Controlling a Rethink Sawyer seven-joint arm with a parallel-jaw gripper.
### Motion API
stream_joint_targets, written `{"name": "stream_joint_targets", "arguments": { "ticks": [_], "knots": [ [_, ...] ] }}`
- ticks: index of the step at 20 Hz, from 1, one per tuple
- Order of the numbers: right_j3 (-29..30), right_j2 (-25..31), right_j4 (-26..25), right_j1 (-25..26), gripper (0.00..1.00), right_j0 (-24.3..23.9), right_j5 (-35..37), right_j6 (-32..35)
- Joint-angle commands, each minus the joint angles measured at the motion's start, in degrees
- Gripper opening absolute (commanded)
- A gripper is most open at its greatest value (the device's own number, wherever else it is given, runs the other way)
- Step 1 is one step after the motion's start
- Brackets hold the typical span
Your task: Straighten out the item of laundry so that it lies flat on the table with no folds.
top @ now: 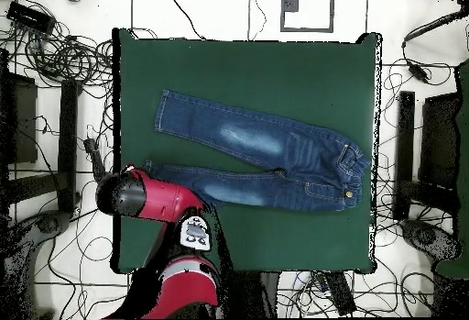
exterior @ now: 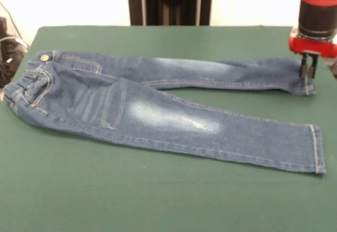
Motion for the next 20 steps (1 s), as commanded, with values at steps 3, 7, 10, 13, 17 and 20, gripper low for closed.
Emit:
{"name": "stream_joint_targets", "arguments": {
  "ticks": [3,7,10,13,17,20],
  "knots": [
    [3.1,6.8,4.9,1.5,0.00,2.8,0.3,15.2],
    [3.6,8.1,5.9,1.8,0.00,3.0,-0.7,16.1],
    [4.2,9.2,6.5,1.8,0.00,2.9,-1.4,16.4],
    [4.1,9.8,7.0,2.3,0.00,2.9,-2.4,16.6],
    [3.0,9.9,8.0,3.1,0.00,3.5,-3.3,17.1],
    [2.7,9.4,9.3,3.1,0.00,4.6,-3.2,17.9]
  ]
}}
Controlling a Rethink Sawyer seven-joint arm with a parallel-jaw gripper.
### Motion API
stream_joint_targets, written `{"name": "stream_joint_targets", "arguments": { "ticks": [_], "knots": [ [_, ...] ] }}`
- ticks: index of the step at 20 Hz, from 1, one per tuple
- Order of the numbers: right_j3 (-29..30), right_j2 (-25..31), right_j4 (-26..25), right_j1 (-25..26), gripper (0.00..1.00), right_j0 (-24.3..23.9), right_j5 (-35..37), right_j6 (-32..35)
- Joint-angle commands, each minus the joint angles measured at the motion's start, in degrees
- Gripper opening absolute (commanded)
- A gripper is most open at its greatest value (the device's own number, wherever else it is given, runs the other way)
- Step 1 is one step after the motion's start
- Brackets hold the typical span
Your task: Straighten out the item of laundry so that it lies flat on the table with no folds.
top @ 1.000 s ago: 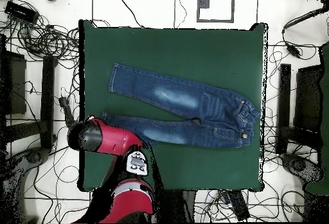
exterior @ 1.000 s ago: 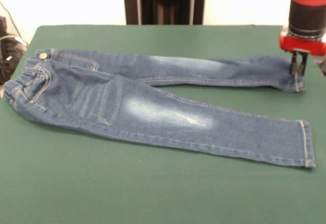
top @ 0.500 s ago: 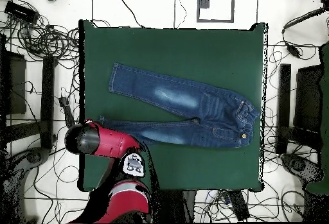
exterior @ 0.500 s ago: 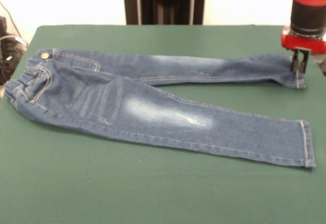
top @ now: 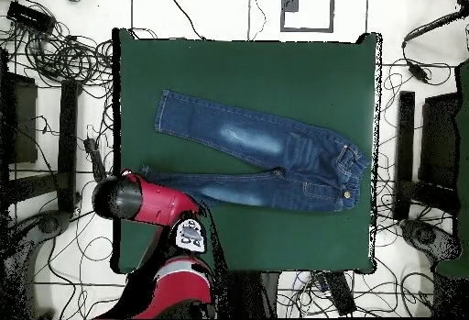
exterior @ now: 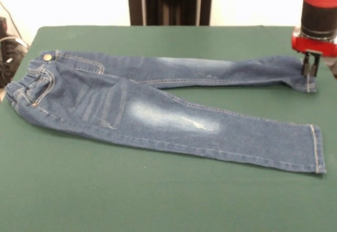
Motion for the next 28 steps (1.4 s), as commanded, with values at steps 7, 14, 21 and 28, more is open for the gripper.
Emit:
{"name": "stream_joint_targets", "arguments": {
  "ticks": [7,14,21,28],
  "knots": [
    [1.1,5.0,6.3,2.2,0.00,6.7,-3.1,16.2],
    [0.3,-9.8,4.0,-4.9,1.00,12.3,10.3,16.0],
    [0.6,-20.8,-3.0,-11.2,1.00,14.9,20.5,12.7],
    [0.3,-24.0,-9.4,-13.5,1.00,11.9,20.2,6.5]
  ]
}}
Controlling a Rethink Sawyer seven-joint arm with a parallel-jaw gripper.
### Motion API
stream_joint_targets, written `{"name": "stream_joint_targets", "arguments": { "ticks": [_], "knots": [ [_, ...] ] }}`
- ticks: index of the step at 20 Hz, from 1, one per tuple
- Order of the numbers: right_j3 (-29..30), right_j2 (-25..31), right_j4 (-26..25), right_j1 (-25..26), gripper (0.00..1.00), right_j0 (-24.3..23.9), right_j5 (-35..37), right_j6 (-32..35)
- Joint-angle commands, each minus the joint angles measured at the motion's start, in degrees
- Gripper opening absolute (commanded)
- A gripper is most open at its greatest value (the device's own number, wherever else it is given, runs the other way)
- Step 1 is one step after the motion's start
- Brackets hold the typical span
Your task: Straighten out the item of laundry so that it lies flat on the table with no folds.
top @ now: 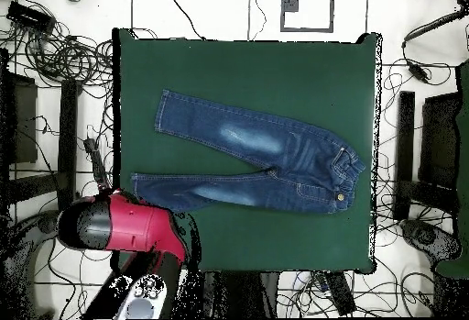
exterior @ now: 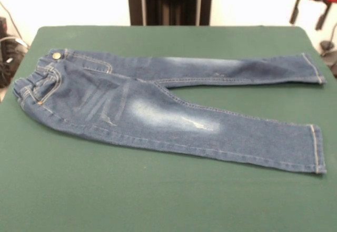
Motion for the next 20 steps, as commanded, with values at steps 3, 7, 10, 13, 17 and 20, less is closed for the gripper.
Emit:
{"name": "stream_joint_targets", "arguments": {
  "ticks": [3,7,10,13,17,20],
  "knots": [
    [-0.3,-5.2,-9.1,-2.0,1.00,-5.5,-0.2,2.3],
    [0.2,-1.5,-14.3,-2.9,1.00,-12.9,-4.4,-3.3],
    [-0.8,1.8,-18.5,-4.0,1.00,-19.0,-4.7,-7.6],
    [-3.0,5.0,-22.1,-4.3,1.00,-23.7,-3.4,-9.8],
    [-5.4,7.8,-26.2,-3.3,1.00,-27.9,-3.4,-9.8],
    [-7.3,10.9,-29.3,-1.9,1.00,-31.9,-4.3,-10.8]
  ]
}}
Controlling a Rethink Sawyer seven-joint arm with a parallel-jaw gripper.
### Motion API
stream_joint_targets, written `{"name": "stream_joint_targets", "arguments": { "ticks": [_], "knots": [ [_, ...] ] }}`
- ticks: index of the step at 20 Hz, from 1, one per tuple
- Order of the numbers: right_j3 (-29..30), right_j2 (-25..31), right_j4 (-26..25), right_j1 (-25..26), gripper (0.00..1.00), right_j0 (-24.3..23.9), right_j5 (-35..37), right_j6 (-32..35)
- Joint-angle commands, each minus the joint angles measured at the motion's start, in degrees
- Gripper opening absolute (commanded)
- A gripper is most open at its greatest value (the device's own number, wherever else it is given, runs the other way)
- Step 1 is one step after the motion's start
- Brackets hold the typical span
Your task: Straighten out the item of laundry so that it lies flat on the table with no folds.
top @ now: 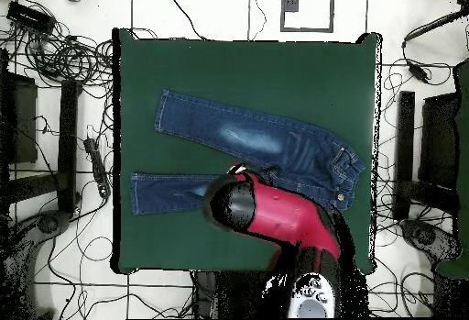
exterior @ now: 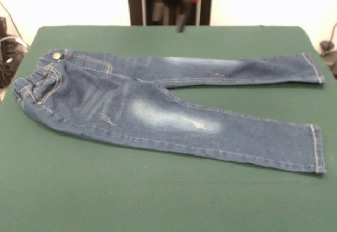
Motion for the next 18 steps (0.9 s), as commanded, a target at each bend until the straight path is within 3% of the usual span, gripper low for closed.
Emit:
{"name": "stream_joint_targets", "arguments": {
  "ticks": [1,8,18],
  "knots": [
    [-5.1,13.4,-7.8,2.7,1.00,-6.2,-2.0,-11.1],
    [-9.7,18.7,-15.4,4.2,1.00,-12.1,-2.0,-12.6],
    [-9.8,29.4,-23.8,4.3,1.00,-23.9,-1.3,-17.0]
  ]
}}
